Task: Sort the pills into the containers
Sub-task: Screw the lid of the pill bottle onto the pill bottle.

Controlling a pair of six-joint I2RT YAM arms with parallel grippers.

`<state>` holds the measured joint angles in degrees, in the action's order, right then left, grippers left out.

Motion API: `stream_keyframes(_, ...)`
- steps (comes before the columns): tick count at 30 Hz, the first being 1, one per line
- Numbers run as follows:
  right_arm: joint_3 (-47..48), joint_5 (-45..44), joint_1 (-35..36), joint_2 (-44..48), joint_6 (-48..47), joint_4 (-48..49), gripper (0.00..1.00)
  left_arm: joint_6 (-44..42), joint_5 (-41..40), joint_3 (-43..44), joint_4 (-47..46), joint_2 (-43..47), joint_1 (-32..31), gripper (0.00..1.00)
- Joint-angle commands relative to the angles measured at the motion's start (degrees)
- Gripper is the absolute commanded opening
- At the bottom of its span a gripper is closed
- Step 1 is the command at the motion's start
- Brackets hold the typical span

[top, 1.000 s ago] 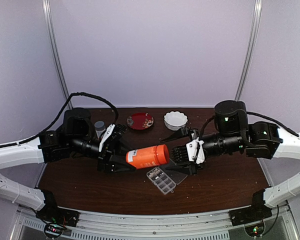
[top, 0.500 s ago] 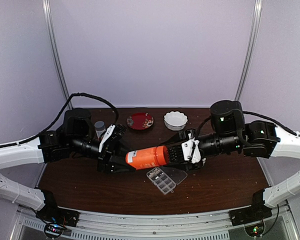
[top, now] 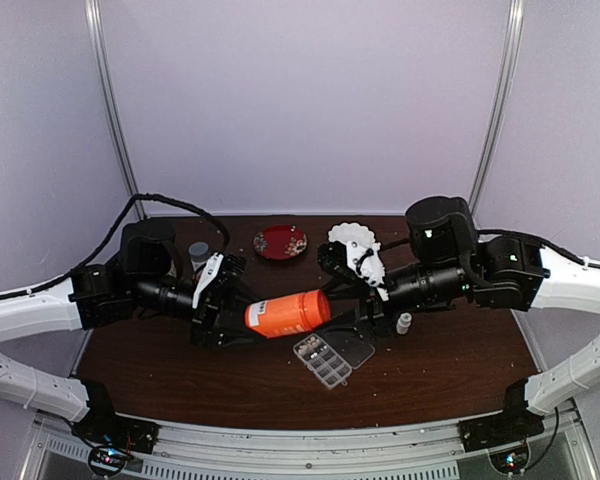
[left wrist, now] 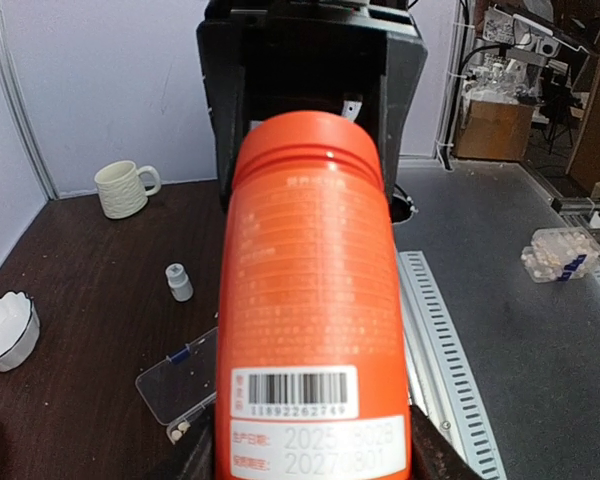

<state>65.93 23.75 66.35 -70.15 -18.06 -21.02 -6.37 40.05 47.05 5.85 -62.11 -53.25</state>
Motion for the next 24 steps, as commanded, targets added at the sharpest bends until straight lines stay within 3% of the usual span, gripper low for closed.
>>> stream_keyframes(1, 4.59, 3.69, 0.87, -4.50, 28.18, 3.14, 0.40, -2.39, -8.32, -0.56, -8.38, -0.26, 0.08, 0.00)
stream_keyframes(5, 7.38, 3.52, 0.91, -6.55, 44.85, 0.64, 0.39, -4.93, -11.84, -0.80, -8.74, 0.16, -0.30, 0.00)
stream_keyframes(10, 0.03, 3.60, 0.89, -3.90, 68.93, 14.00, 0.36, -7.85, -16.19, -0.91, -9.36, 0.49, -0.59, 0.00)
stream_keyframes(11, -0.92, 3.31, 0.85, -3.65, 71.52, 15.71, 0.31, -8.39, -17.15, -0.83, -9.24, 0.43, -0.73, 0.00)
stream_keyframes(13, -0.95, 2.75, 0.86, -3.60, 73.37, 15.91, 0.32, -9.34, -18.95, -0.79, -9.22, 0.66, -0.96, 0.00)
stream_keyframes(14, -0.90, 2.28, 0.81, -3.55, 73.66, 15.39, 0.33, -9.62, -19.78, -1.00, -9.39, 0.80, -0.97, 0.00)
stream_keyframes(16, -0.85, 1.20, 0.68, -3.24, 73.49, 14.80, 0.48, -9.86, -21.32, -1.30, -9.76, 1.25, -1.06, 0.00)
stream_keyframes(19, -1.06, 1.40, 0.43, -1.97, 68.72, 14.65, 0.98, -8.87, -22.94, -1.64, -9.76, 1.76, -1.06, 0.00)
stream_keyframes(24, -6.61, -3.04, 0.55, 6.02, 38.25, 11.99, 1.00, -7.50, -18.59, -2.69, -9.78, 2.73, -1.04, 0.00)
